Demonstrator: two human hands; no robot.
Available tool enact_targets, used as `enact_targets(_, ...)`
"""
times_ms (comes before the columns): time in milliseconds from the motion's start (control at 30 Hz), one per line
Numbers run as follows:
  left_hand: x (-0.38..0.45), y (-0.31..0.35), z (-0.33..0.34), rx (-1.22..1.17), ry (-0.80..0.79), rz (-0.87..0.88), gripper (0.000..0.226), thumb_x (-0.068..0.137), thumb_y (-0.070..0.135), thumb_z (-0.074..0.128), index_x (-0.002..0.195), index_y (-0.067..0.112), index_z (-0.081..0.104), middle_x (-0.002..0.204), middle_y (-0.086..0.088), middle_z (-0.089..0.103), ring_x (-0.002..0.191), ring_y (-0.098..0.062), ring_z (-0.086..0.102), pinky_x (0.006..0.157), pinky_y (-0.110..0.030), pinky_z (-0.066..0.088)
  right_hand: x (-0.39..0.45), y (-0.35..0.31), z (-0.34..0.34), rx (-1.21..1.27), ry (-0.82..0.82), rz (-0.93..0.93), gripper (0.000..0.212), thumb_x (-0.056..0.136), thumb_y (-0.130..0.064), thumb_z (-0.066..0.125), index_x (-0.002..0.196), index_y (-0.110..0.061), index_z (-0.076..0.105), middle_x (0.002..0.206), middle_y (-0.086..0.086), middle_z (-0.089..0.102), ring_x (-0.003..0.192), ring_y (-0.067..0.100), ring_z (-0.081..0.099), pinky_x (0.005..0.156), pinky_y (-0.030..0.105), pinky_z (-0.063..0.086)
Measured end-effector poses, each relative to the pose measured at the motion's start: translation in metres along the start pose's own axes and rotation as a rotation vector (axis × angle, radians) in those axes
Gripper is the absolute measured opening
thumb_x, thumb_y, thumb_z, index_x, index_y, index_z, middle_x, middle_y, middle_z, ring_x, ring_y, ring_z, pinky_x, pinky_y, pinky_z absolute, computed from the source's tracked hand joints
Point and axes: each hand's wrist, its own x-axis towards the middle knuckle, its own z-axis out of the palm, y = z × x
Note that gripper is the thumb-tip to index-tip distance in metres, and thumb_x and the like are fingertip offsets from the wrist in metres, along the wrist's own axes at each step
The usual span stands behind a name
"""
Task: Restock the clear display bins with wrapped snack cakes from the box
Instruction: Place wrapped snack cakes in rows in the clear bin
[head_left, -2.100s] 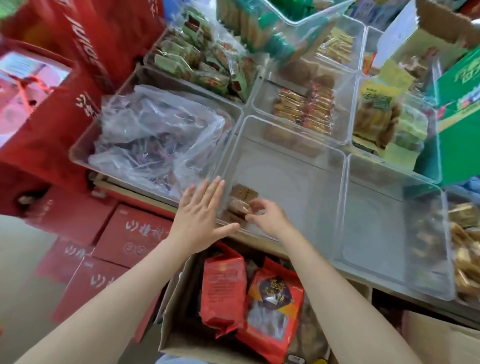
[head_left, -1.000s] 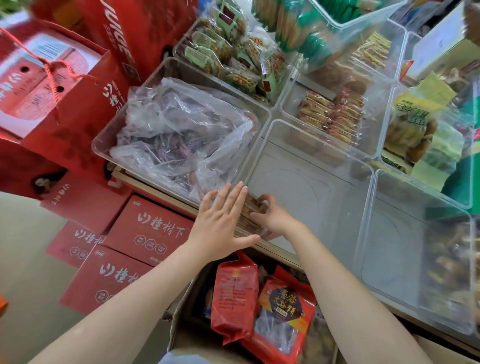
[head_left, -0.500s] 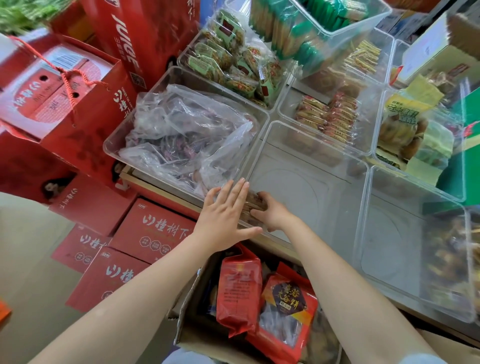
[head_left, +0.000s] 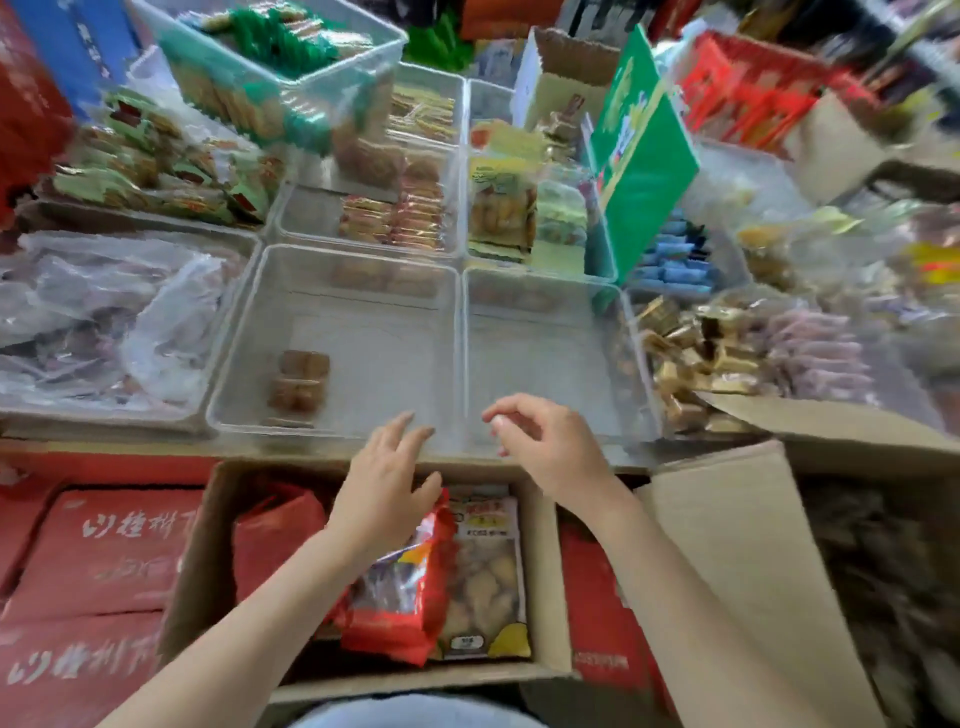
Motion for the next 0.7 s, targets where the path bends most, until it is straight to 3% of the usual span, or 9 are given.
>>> enact_targets(133, -0.001, 0.124, 0.063, -0.187, -0.221, 0.158, 0.065, 0.086, 0.057, 0.044, 0.136, 0.019, 0.058, 0.143, -0.002, 0.05, 0.129, -0.022, 0.052, 0.105, -0.031, 0.041, -0.068, 0.045, -0.1, -0.021, 0.322, -0.001, 0.012, 0.094, -0.012, 0.065, 0.099, -0.017, 0.074, 0.084, -0.007, 0.069, 0.072, 0.013, 0.064, 0.071, 0.027, 0.053)
enact_targets(233, -0.004, 0.204, 0.108, -0.312, -0.258, 0.193, 0.057, 0.097, 0.05, 0.055, 0.148, 0.028, 0.043, 0.149, 0.007, 0.042, 0.133, -0.011, 0.046, 0.107, -0.034, 0.043, -0.106, 0.084, -0.168, -0.072, 0.468, 0.024, 0.012, 0.094, -0.013, 0.064, 0.1, -0.019, 0.073, 0.086, -0.007, 0.069, 0.075, 0.011, 0.063, 0.069, 0.018, 0.05)
enact_targets(300, -0.007, 0.248, 0.132, -0.415, -0.27, 0.166, 0.074, 0.092, 0.059, 0.058, 0.155, 0.034, 0.028, 0.159, 0.009, 0.029, 0.139, -0.009, 0.038, 0.11, -0.037, 0.042, -0.126, 0.118, -0.204, -0.151, 0.49, 0.051, 0.012, 0.095, -0.015, 0.063, 0.102, -0.019, 0.072, 0.09, -0.007, 0.068, 0.079, 0.008, 0.062, 0.07, 0.012, 0.049)
enact_targets(400, -0.01, 0.294, 0.165, -0.546, -0.281, 0.104, 0.098, 0.08, 0.071, 0.062, 0.158, 0.043, 0.01, 0.166, 0.014, 0.01, 0.148, -0.011, 0.023, 0.117, -0.044, 0.036, -0.14, 0.168, -0.239, -0.289, 0.406, 0.151, 0.013, 0.097, -0.021, 0.06, 0.107, -0.021, 0.069, 0.093, -0.008, 0.064, 0.078, 0.003, 0.058, 0.068, 0.01, 0.045)
enact_targets(467, -0.008, 0.307, 0.186, -0.588, -0.275, 0.066, 0.101, 0.084, 0.059, 0.071, 0.158, 0.044, 0.005, 0.167, 0.015, 0.007, 0.15, -0.009, 0.018, 0.121, -0.042, 0.028, -0.141, 0.198, -0.25, -0.379, 0.29, 0.195, 0.015, 0.098, -0.024, 0.059, 0.11, -0.021, 0.068, 0.096, -0.007, 0.063, 0.081, 0.006, 0.057, 0.071, 0.019, 0.049)
enact_targets(600, -0.007, 0.298, 0.204, -0.73, -0.25, -0.034, 0.104, 0.07, 0.055, 0.074, 0.155, 0.055, 0.012, 0.165, 0.02, 0.017, 0.15, -0.014, 0.026, 0.12, -0.052, 0.031, -0.13, 0.24, -0.25, -0.453, -0.007, 0.278, 0.021, 0.096, -0.028, 0.06, 0.114, -0.018, 0.067, 0.108, 0.0, 0.066, 0.098, 0.019, 0.061, 0.085, 0.037, 0.054)
enact_targets(700, -0.008, 0.293, 0.202, -0.765, -0.26, -0.073, 0.099, 0.067, 0.053, 0.071, 0.148, 0.065, 0.017, 0.162, 0.026, 0.021, 0.148, -0.019, 0.033, 0.117, -0.054, 0.035, -0.11, 0.26, -0.235, -0.539, -0.269, 0.409, 0.023, 0.095, -0.026, 0.063, 0.114, -0.012, 0.067, 0.104, 0.005, 0.066, 0.093, 0.024, 0.063, 0.083, 0.037, 0.055)
